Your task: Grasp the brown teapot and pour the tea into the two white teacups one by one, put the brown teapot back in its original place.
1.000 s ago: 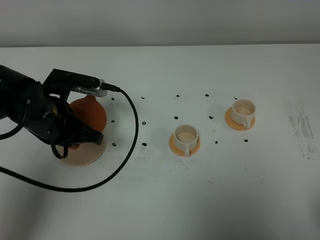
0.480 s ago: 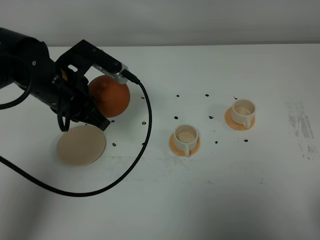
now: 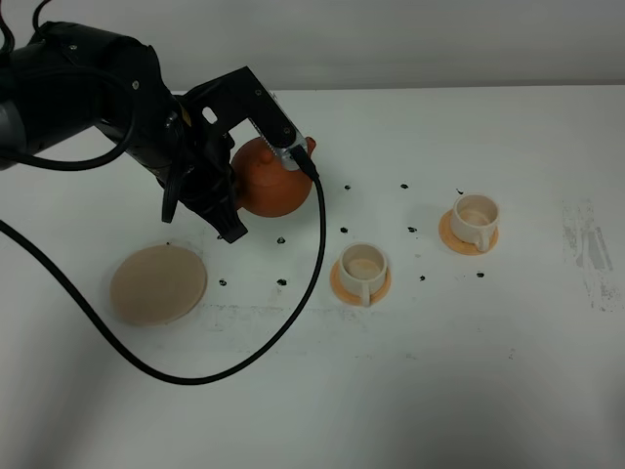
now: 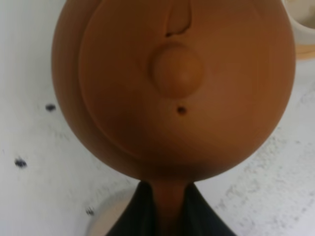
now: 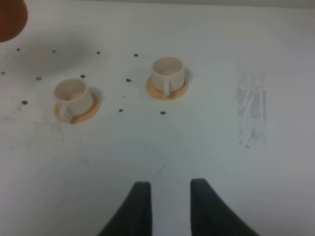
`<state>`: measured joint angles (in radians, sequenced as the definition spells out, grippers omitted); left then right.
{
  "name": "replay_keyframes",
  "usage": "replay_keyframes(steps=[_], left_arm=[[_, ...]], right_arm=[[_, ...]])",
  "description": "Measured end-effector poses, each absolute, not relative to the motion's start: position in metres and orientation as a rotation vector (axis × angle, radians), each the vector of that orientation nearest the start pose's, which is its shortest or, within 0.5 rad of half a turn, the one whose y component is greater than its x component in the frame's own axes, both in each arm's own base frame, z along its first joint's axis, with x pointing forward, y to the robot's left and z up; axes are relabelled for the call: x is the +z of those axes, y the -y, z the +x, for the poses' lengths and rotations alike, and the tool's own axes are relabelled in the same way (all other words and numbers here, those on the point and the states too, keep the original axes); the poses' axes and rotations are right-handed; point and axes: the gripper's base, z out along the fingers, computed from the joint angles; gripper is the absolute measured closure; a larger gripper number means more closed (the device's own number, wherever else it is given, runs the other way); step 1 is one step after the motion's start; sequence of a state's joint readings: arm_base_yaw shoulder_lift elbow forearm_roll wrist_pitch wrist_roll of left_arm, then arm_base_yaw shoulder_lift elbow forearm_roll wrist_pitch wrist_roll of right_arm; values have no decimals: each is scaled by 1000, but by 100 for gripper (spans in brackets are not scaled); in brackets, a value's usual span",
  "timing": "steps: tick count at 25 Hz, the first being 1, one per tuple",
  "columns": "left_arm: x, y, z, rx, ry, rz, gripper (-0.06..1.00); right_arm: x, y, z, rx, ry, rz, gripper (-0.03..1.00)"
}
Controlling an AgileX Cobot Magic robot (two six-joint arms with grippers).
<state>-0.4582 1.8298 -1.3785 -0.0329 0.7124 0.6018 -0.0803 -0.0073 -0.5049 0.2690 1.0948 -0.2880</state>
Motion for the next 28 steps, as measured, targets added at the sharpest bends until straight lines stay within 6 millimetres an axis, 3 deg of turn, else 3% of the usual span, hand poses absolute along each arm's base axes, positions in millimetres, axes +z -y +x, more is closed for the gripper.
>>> replay_keyframes(steps=[9, 14, 28], left_arm=[[222, 196, 357, 92, -2059, 1609, 82], [211, 204, 361, 105, -2007, 1640, 82], [209, 204, 364, 235, -1806, 1863, 82]], right_arm=[[278, -22, -8, 92, -2025, -231, 75], [278, -22, -8, 93, -2025, -230, 75], [278, -22, -8, 93, -2025, -230, 75]])
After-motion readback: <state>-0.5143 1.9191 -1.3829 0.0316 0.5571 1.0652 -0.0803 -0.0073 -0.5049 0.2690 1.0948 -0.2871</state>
